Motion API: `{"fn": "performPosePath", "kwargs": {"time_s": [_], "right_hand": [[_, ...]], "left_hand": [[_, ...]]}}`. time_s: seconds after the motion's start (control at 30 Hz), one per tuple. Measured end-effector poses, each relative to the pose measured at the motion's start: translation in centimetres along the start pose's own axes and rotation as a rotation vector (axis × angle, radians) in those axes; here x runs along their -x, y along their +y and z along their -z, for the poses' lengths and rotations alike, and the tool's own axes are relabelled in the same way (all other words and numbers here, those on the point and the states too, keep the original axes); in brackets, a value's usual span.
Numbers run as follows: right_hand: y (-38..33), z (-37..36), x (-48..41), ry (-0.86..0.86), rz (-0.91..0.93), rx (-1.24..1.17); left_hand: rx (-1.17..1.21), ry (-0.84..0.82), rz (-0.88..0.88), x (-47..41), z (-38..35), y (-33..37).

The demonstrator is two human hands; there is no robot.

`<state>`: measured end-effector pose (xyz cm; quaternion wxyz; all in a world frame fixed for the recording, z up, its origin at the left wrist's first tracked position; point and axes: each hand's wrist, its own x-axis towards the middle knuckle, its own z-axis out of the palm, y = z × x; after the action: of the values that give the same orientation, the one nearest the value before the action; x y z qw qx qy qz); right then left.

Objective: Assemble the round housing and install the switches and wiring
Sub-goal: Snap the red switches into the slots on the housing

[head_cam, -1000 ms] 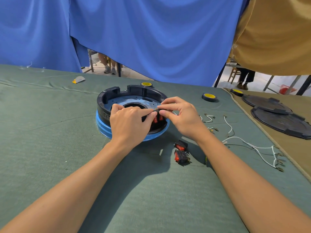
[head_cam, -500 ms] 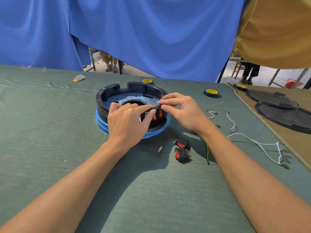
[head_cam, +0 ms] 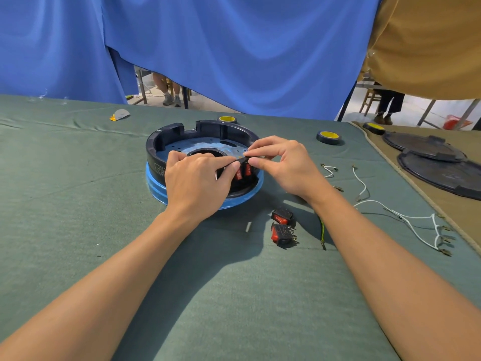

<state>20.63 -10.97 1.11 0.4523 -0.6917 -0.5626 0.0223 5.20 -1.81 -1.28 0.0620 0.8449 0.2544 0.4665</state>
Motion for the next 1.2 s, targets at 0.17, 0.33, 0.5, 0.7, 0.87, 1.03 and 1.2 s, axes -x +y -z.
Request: {"fn": "performPosePath", "kwargs": {"time_s": [0.17, 0.33, 0.5, 0.7, 0.87, 1.03, 1.2], "right_hand": [[0.0, 0.5, -0.1, -0.055, -0.002, -0.004], [0.1, 0.3, -0.2, -0.018, -0.001, 0.0], [0.0, 0.0, -0.2, 0.013, 0.006, 0.047], [-0.2, 0.2, 0.0, -0.034, -0.025, 0.007], [-0.5, 0.4, 0.5, -0.064, -0.036, 0.044], [-0.8, 1.0, 1.1, 0.084, -0.018, 0.113], [-1.9, 0.7, 2.2, 0.064, 0.098, 0.246]], "left_hand": [[0.014, -0.017, -0.064, 0.3, 0.4, -0.3], [0.006, -0.015, -0.07, 0.4, 0.5, -0.3], [0.004, -0.021, -0.062, 0.4, 0.6, -0.2], [-0.039, -0.025, -0.069, 0.3, 0.7, -0.6], [-0.036, -0.06, -0.082, 0.4, 0.9, -0.7], [-0.052, -0.117, -0.11, 0.3, 1.3, -0.7], [-0.067, -0.152, -0.147, 0.2, 1.4, -1.1]]}}
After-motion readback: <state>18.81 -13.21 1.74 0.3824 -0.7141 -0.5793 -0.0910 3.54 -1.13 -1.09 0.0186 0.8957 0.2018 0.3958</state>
